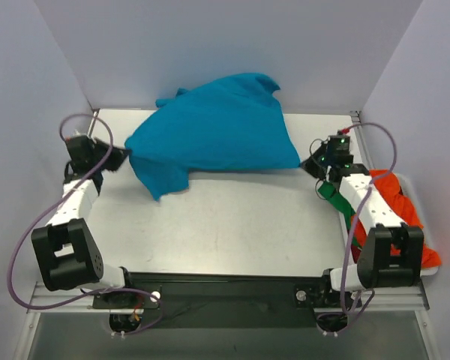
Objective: Fold and stack the t-shirts
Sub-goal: Flatten out the tshirt
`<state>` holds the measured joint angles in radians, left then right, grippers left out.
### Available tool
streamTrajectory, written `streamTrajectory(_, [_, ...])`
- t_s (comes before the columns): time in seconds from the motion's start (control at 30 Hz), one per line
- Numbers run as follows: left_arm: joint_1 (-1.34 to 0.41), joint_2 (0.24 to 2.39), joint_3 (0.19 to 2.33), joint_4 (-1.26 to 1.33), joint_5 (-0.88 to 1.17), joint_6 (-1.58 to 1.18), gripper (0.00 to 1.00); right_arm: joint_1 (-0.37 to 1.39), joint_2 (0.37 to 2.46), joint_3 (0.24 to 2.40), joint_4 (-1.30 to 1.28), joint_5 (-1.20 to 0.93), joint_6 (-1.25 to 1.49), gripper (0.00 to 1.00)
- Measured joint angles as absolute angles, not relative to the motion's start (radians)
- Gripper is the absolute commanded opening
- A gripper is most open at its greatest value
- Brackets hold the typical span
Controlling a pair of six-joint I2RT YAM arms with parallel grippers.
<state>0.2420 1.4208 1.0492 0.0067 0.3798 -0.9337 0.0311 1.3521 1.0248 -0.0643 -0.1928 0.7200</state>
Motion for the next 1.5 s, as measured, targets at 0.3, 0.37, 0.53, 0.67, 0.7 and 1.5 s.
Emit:
streamTrajectory(0.3, [0.233, 1.455, 0.646, -0.071, 0.334, -0.935, 0.00, -0.022, 1.591, 0.838, -0.059, -0.263, 0.757, 0.00])
streamTrajectory(0.37, [0.233, 1.449, 0.640, -0.086, 0.323, -0.932, 0.00, -0.027, 1.590, 0.828, -0.039, -0.272, 0.758, 0.00])
streamTrajectory(0.53, [0.234, 1.359, 0.635, -0.171, 0.291, -0.909, 0.00, -0.025, 1.505, 0.751, -0.024, -0.282, 0.757, 0.00])
streamTrajectory(0.67, [0.236, 1.250, 0.635, -0.244, 0.275, -0.884, 0.02, -0.027, 1.399, 0.684, -0.076, -0.281, 0.770, 0.00])
streamTrajectory(0.7, [0.238, 1.230, 0.634, -0.261, 0.272, -0.878, 0.03, -0.027, 1.373, 0.669, -0.091, -0.281, 0.772, 0.00])
streamTrajectory(1.5, [0.257, 1.179, 0.570, -0.414, 0.274, -0.754, 0.30, 0.002, 1.185, 0.632, -0.301, -0.221, 0.702, 0.00])
